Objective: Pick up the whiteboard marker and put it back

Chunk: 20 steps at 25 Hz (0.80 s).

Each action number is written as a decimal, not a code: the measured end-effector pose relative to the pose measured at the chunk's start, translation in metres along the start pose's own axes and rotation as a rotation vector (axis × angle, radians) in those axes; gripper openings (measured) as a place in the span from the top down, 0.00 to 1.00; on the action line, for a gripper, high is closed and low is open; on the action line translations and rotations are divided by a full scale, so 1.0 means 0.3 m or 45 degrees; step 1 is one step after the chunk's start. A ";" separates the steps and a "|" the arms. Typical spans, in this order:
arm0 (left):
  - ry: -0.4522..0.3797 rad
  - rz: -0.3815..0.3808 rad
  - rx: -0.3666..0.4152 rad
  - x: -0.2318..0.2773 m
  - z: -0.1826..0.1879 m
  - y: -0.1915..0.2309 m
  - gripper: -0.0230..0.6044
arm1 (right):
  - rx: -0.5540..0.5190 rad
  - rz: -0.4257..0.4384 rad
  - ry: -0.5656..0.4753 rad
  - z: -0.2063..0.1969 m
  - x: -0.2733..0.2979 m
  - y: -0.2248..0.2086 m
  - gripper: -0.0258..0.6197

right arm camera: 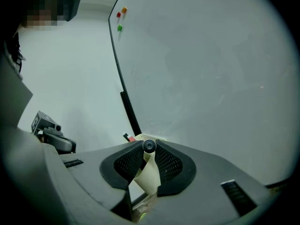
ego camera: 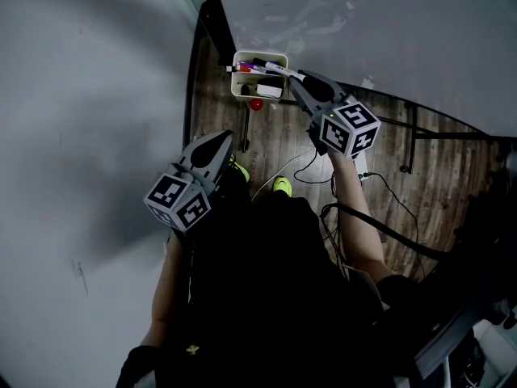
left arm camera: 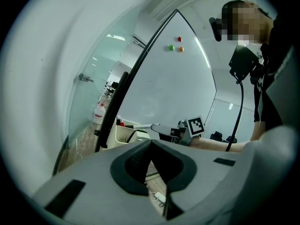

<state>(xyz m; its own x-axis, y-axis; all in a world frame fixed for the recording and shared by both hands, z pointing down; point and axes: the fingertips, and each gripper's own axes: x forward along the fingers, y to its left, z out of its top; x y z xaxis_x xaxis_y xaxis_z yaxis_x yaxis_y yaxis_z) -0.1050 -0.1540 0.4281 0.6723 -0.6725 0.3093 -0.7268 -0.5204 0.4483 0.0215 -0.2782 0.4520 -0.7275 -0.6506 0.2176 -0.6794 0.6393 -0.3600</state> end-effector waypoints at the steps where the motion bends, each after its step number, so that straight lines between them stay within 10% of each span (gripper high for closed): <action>1: -0.002 -0.001 0.000 0.000 0.000 -0.001 0.91 | -0.003 0.000 -0.001 0.001 -0.002 0.002 0.84; 20: -0.046 -0.042 0.009 0.013 0.006 -0.081 0.91 | 0.002 0.053 -0.078 0.065 -0.109 0.075 0.84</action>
<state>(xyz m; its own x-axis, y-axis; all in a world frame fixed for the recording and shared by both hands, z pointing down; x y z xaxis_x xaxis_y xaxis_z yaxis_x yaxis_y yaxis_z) -0.0850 -0.1450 0.4170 0.6905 -0.6736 0.2638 -0.7055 -0.5463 0.4515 0.0318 -0.2504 0.4189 -0.7479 -0.6475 0.1463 -0.6486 0.6657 -0.3689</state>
